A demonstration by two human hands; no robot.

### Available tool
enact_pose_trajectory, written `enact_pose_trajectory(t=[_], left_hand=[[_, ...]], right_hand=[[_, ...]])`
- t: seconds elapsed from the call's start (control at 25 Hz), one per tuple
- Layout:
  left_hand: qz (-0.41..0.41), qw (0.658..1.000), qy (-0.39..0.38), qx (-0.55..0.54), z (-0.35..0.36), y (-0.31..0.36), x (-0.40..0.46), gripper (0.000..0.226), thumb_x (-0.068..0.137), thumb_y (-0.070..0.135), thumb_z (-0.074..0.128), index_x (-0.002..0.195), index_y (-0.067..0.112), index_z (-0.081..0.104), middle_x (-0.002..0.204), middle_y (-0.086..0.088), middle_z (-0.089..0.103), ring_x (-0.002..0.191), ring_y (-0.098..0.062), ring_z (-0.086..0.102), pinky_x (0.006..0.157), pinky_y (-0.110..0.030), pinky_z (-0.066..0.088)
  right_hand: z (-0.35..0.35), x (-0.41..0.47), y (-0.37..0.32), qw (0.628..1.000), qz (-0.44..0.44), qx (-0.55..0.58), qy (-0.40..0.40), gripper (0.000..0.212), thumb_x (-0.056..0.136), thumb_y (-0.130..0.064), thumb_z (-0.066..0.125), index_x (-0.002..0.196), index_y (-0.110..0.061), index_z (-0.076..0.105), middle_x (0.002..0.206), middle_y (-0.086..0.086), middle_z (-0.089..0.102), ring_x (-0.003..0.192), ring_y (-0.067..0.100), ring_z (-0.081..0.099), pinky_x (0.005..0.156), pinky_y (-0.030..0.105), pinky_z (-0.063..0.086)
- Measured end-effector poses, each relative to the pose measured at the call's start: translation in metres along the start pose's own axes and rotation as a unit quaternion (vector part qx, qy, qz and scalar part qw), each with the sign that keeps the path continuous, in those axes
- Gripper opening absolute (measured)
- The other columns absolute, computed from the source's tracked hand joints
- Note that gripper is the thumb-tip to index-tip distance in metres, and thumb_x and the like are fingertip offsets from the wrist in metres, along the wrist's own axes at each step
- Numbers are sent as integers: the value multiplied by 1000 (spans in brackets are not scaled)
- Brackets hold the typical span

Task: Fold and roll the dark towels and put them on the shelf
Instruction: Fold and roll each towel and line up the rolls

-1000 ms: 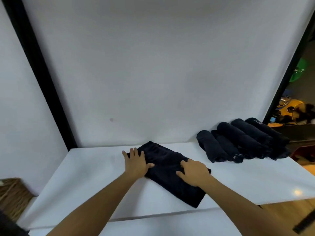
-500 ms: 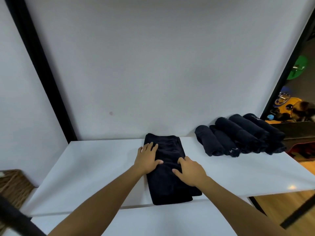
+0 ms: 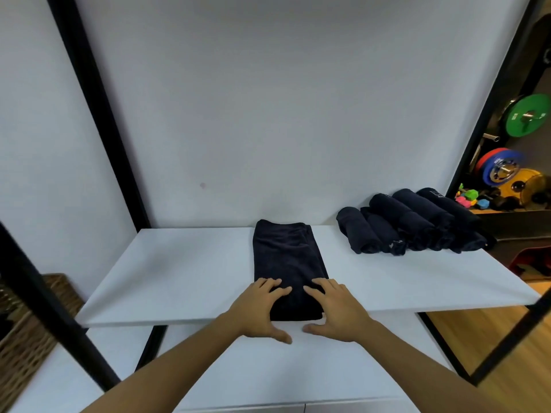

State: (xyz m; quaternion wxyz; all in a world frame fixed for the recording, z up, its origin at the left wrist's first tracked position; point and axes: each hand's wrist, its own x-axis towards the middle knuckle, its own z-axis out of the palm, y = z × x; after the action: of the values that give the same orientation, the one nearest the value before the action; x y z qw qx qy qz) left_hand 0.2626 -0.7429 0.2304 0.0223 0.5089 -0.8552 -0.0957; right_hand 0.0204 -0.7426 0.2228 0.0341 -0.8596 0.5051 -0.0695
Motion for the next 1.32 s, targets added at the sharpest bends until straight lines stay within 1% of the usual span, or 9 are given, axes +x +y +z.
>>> enact_pose_trajectory(t=[0.12,0.24,0.48,0.64,0.76,0.88,1.08,1.2,1.32], left_hand=[[-19,999,33,3,13,10,-15,79,88,42,66,154,32,24,163,2,19,150,-19,14,122,-36,18],[-42,986,113,-112,4,17,-22,40,96,20,58,136,22,57,143,-1,53,134,-19,46,114,-31,34],[-95,956,141,-240,-32,22,-25,19,100,21,53,115,12,61,103,-6,68,88,-20,63,76,-26,46],[-175,932,165,-270,-37,15,-6,27,97,30,59,116,11,58,113,-2,65,99,-17,59,80,-22,41],[-243,894,170,-336,-27,2,7,41,92,31,67,124,11,51,123,-5,58,112,-21,56,90,-24,43],[-288,870,156,-369,-17,-8,14,52,86,32,75,124,11,47,124,-7,56,111,-23,57,92,-28,46],[-69,958,244,-131,-21,-6,5,43,83,56,66,113,25,62,113,9,57,106,-10,46,92,-25,38],[-8,992,117,-44,-27,-9,4,38,89,52,60,118,29,65,108,10,65,105,-11,47,91,-28,33],[-76,985,33,-150,-37,-13,20,18,97,26,57,108,16,68,98,-3,68,90,-19,57,76,-28,41]], right_hand=[[6,-13,-10,999,-3,-43,13,72,87,-39,64,150,-24,34,154,2,31,138,25,34,112,35,32],[4,-19,-15,998,20,21,64,47,91,-23,61,137,-22,54,142,1,48,127,25,46,106,34,38],[-29,-18,-21,976,141,140,85,20,100,-36,48,91,-21,58,90,-3,60,96,24,54,87,36,38],[-37,-5,-22,952,209,164,150,27,94,-35,60,112,-17,54,101,0,61,96,22,57,90,37,44],[-28,-2,-29,968,75,2,239,40,83,-37,67,118,-20,57,112,-1,55,101,21,52,86,35,45],[-14,3,-29,991,-35,-61,117,47,85,-48,61,126,-24,57,120,-4,55,110,20,52,94,35,39],[-19,29,-27,998,27,-19,61,33,99,-38,49,129,-28,55,122,-8,57,108,17,49,92,30,29],[-28,42,-24,995,80,65,-3,22,100,-33,48,118,-28,59,113,-4,62,100,20,49,93,32,32],[-27,52,-13,969,141,203,-12,15,94,-41,58,105,-32,56,100,-6,63,97,22,52,89,34,44]])
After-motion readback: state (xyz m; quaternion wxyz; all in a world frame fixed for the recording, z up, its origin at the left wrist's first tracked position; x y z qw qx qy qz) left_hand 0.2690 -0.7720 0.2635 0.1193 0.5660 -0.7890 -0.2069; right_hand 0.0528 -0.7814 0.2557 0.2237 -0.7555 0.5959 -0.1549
